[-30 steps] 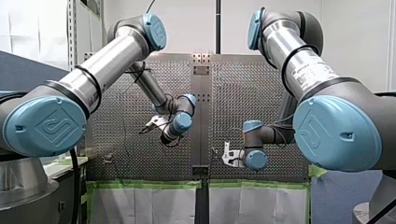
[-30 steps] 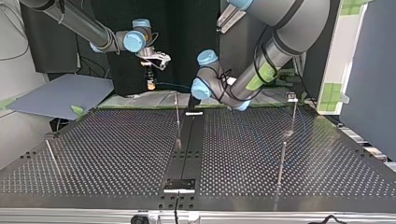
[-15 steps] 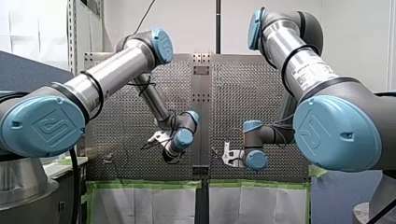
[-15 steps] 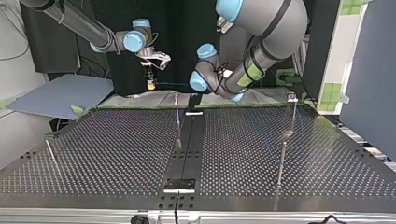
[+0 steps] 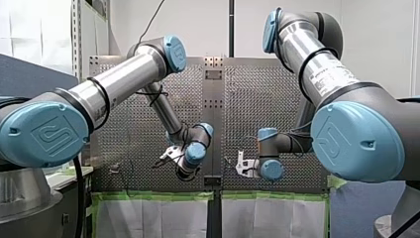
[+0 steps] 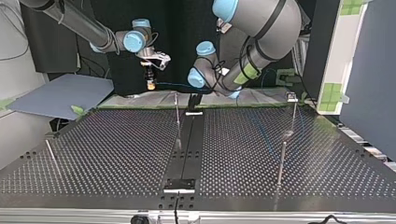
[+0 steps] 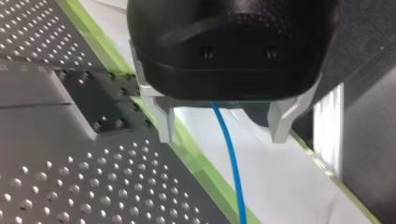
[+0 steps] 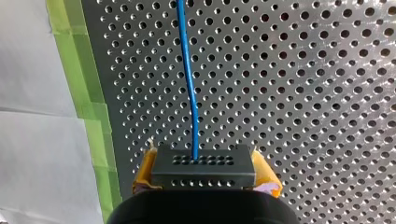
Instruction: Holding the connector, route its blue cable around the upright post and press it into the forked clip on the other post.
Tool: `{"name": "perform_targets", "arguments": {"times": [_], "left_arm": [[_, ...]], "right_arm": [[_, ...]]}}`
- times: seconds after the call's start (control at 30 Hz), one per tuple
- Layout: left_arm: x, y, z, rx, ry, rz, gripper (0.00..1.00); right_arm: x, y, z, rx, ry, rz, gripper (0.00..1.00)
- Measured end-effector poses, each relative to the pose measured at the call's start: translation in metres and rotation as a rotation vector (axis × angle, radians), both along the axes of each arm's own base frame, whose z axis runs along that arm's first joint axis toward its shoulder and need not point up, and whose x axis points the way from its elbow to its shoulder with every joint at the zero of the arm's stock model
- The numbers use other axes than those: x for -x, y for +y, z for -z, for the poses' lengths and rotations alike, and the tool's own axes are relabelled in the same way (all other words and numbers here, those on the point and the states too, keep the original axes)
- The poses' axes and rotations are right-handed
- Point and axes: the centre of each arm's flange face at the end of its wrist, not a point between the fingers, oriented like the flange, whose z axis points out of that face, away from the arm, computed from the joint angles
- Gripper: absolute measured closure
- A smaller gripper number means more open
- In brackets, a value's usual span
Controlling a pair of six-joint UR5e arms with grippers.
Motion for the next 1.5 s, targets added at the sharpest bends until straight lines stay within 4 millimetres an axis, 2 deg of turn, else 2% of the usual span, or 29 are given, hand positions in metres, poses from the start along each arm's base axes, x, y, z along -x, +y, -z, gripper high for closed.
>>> {"name": "perform_targets", "arguments": {"times": [0.4, 0.73, 1.0, 1.3, 1.5], "left_arm": [[0.001, -0.014, 0.004, 0.145, -0.004, 0.030, 0.00], [-0.007, -0.026, 0.006, 0.295, -0.053, 0.051, 0.00], [-0.012, -0.023, 0.012, 0.395, -0.074, 0.054, 0.00], [-0.001, -0.015, 0.029, 0.502, -0.063, 0.058, 0.00], [0.005, -0.019, 0.035, 0.578, -0.064, 0.076, 0.00]], "right_arm": [[0.002, -0.001, 0.000, 0.000, 0.003, 0.003, 1.00], [0.001, -0.002, 0.000, 0.001, 0.005, -0.012, 1.00], [0.005, -0.004, 0.000, -0.004, 0.005, -0.018, 1.00], [0.011, -0.009, 0.001, -0.014, 0.001, -0.034, 1.00], [0.012, -0.011, 0.001, -0.020, -0.011, -0.065, 1.00]]}}
